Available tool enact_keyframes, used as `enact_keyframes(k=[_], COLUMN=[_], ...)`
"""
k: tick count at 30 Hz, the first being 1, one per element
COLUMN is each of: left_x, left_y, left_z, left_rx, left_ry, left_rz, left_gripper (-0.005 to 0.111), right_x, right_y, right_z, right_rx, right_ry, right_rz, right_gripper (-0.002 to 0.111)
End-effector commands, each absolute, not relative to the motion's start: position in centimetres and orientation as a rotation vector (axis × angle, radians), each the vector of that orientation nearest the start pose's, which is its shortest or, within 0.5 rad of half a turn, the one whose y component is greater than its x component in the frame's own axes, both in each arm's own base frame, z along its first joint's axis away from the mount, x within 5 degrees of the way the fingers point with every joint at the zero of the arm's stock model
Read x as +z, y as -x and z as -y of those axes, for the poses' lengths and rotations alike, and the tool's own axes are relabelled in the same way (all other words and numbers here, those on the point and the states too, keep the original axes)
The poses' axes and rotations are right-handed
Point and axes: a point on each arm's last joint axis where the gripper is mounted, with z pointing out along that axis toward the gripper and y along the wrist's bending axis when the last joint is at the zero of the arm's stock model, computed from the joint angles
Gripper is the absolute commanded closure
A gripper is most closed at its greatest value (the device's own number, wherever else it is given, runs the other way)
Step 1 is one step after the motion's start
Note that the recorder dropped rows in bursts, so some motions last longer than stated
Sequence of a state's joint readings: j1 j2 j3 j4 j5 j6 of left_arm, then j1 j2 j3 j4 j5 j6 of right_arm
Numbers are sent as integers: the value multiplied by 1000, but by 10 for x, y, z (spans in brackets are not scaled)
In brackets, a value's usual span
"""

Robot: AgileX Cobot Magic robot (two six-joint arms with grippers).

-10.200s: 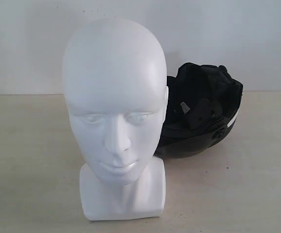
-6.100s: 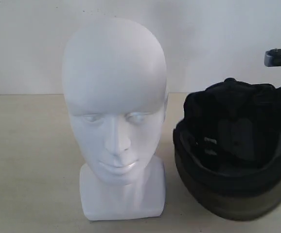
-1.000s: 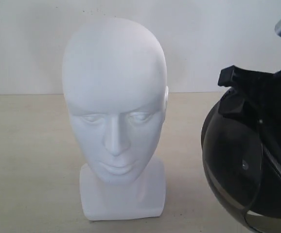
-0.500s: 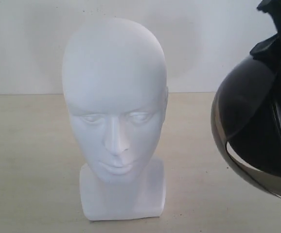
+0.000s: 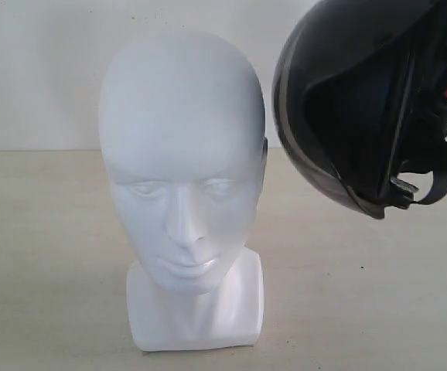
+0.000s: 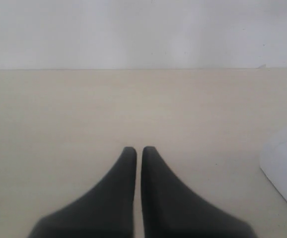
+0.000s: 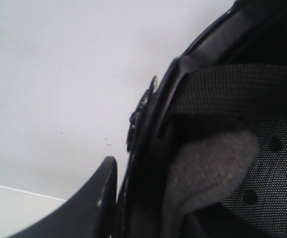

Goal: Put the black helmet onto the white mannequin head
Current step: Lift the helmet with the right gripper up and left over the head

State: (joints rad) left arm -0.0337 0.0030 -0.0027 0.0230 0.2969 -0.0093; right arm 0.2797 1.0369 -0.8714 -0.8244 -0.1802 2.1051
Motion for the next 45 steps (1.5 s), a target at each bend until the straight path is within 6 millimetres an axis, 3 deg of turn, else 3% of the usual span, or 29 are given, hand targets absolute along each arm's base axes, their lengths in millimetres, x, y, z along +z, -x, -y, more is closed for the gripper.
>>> enact_keyframes(k=[1,5,11,17,30,35,39,45], left_x=[186,186,186,186,186,186,186,186], left_y=[-54,-54,-54,-54,-54,-54,-54,-54], left_z=[1,1,1,1,1,1,1,1], left_rx=[-11,-11,-11,-11,-11,-11,-11,-11], left_ry=[-32,-32,-32,-32,-32,-32,-32,-32], left_rz=[-1780,-1780,-1780,-1780,-1780,-1780,-1780,-1780], left_gripper=[102,102,102,102,102,102,102,102], right_x=[419,430,431,419,414,416,429,445], right_y=[-212,-211,-210,-221,-229,-228,-231,-248], right_z=[-70,-65,-51,-45,-48,-62,-77,-83], right_rx=[1569,1762,2034,2180,2197,2235,2230,2221], right_ry=[-685,-692,-750,-724,-670,-658,-617,-554], right_rz=[-1330,-1158,-749,-518,-495,-566,-647,-634], right_gripper=[108,108,108,108,108,108,108,108])
